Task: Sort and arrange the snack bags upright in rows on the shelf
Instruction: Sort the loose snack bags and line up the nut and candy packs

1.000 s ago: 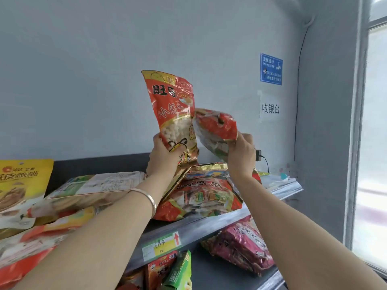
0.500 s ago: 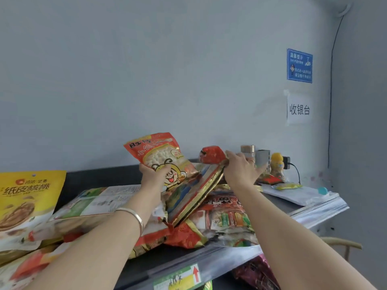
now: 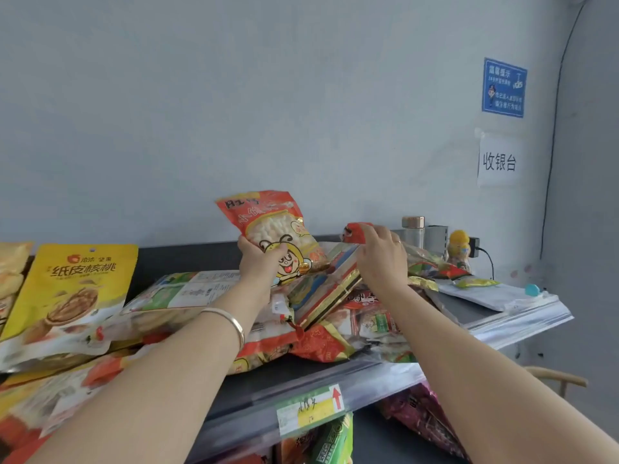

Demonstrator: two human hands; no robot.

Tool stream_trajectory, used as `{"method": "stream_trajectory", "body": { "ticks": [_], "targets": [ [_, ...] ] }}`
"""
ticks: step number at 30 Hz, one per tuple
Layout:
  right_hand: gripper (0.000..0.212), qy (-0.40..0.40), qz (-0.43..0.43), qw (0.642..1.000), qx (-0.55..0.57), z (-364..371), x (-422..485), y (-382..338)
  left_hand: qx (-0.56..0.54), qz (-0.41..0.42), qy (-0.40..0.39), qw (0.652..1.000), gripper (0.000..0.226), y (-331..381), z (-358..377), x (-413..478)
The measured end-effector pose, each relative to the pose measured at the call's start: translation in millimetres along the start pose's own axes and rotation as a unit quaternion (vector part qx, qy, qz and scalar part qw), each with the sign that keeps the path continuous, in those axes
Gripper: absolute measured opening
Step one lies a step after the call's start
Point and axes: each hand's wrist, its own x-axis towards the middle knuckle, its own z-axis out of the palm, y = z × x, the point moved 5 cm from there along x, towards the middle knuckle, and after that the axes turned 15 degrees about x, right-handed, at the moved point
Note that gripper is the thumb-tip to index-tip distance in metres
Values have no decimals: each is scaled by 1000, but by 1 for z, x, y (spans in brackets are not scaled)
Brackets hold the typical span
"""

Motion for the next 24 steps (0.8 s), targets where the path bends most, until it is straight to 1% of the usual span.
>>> {"method": "stream_trajectory", "body": {
  "ticks": [2,4,9,11,13,16,17,20,24],
  "targets": [
    [45,-21,-47,999,-1,7,-8,-20,18,23,15,999,82,4,-18,-7],
    [44,-65,-81,995,10,19,-17,-41,32,36,35,998,82,6,-40,-13],
    [37,-180,-128,973,64,57,-42,-96,60,47,102,992,82,2,-103,-22],
    [37,-228,-145,960,67,73,-51,-117,80,44,120,988,83,-2,-128,-22],
    [46,-270,-152,949,54,87,-59,-137,101,46,135,985,85,-7,-152,-23],
    [71,-336,-153,929,3,105,-70,-162,118,54,159,979,84,-13,-184,-22],
    [76,-355,-159,921,-21,111,-73,-170,122,57,166,977,84,-14,-193,-21],
    [82,-394,-168,900,-82,124,-81,-186,136,53,195,970,84,-18,-214,-17],
    [85,-420,-170,889,-69,136,-86,-207,171,37,223,959,81,-22,-228,-15]
  ]
}}
